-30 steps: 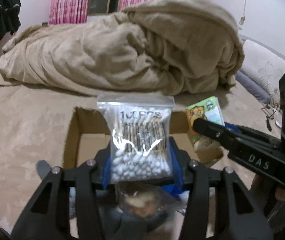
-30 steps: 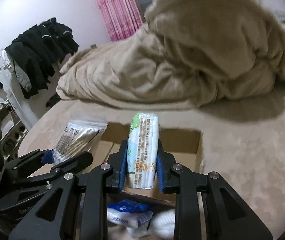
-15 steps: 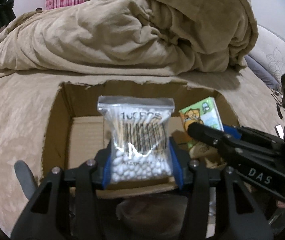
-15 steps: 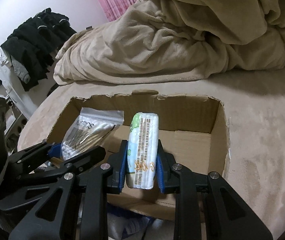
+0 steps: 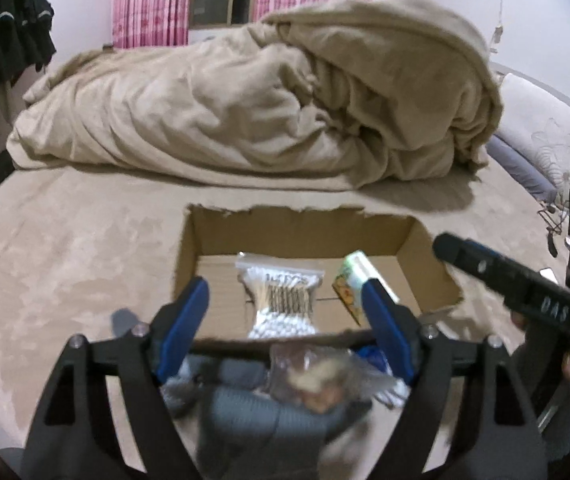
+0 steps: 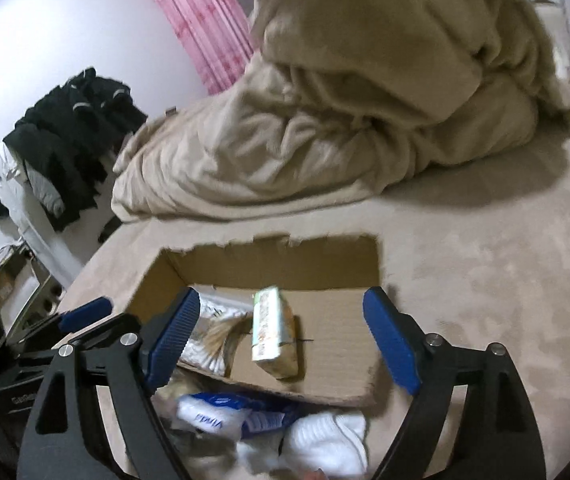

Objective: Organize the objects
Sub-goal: 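Lower the wipes pack and swab bag into the cardboard box and release both, then grasp the grey glove with the left tool while the right grasps the white socks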

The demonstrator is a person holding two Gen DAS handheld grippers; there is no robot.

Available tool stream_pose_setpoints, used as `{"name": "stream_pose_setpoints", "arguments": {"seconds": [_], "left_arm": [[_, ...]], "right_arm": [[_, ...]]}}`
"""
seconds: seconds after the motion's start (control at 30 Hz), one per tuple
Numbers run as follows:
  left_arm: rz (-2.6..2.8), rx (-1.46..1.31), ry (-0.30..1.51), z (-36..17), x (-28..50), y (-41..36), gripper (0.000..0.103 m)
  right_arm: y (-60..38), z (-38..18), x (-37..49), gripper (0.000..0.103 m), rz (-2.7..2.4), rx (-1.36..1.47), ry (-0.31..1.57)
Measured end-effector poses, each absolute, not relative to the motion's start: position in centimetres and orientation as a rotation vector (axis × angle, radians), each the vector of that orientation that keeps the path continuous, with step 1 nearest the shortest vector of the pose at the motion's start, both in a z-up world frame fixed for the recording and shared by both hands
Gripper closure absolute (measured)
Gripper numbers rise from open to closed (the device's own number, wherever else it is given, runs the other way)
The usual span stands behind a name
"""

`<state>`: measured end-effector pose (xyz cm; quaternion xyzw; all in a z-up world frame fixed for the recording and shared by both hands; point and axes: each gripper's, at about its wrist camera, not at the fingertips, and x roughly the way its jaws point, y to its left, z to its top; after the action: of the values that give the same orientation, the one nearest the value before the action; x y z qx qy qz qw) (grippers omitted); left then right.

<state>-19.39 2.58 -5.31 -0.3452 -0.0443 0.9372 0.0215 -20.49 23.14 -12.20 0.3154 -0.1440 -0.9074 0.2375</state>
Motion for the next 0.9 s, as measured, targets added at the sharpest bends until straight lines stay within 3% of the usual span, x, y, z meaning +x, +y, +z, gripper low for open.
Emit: {"name": "stream_pose_setpoints", "arguments": {"seconds": [0.13, 0.23, 0.47, 0.9], "left_arm": [[2.92, -1.012, -0.127, -3.0, -16.0, 2.4, 0.021], [2.93, -0.971, -0.14, -1.5, -13.8, 2.1, 0.013], [2.92, -0.921, -0.154, 0.4, -9.6, 1.7, 0.012], [2.856, -1.062, -0.163, -3.5, -7.6, 2.0, 0.012]], "right_arm": [[23.5, -9.7, -18.6, 0.017, -2.51, 0.826, -0.375], [23.2, -7.8, -16.8, 0.017, -2.524, 0.811, -0.336], [23.0, -4.1, -11.7, 0.017, -2.542, 0.742, -0.261], [22.0, -4.3, -7.9, 0.017, -2.526, 0.738, -0.138]]}}
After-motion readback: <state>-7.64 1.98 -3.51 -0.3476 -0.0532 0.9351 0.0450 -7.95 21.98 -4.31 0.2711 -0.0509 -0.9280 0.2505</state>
